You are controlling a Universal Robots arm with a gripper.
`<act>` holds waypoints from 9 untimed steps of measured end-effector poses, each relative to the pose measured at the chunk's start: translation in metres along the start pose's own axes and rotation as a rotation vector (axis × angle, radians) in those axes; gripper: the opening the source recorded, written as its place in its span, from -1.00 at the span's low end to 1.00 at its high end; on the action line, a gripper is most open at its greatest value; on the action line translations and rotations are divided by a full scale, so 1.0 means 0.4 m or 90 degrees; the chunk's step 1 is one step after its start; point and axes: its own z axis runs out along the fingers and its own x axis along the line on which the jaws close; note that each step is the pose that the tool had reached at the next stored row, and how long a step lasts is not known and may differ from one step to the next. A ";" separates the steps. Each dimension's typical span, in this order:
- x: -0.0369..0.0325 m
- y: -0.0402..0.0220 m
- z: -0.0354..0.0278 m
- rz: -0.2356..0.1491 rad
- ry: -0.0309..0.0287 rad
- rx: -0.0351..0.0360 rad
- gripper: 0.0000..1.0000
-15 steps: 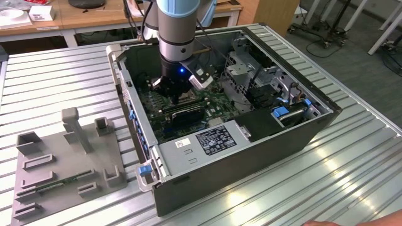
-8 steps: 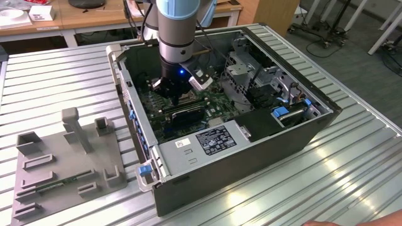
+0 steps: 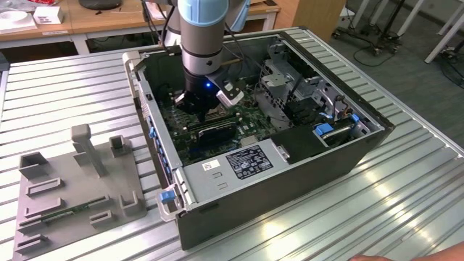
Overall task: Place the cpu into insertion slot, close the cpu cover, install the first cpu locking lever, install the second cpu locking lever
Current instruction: 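Install the second cpu locking lever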
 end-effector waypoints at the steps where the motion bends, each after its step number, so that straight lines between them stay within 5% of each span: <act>1: 0.002 0.000 0.001 0.000 -0.0009 -0.0015 -0.79; 9: 0.015 -0.001 0.006 0.000 -0.0088 -0.0116 -0.79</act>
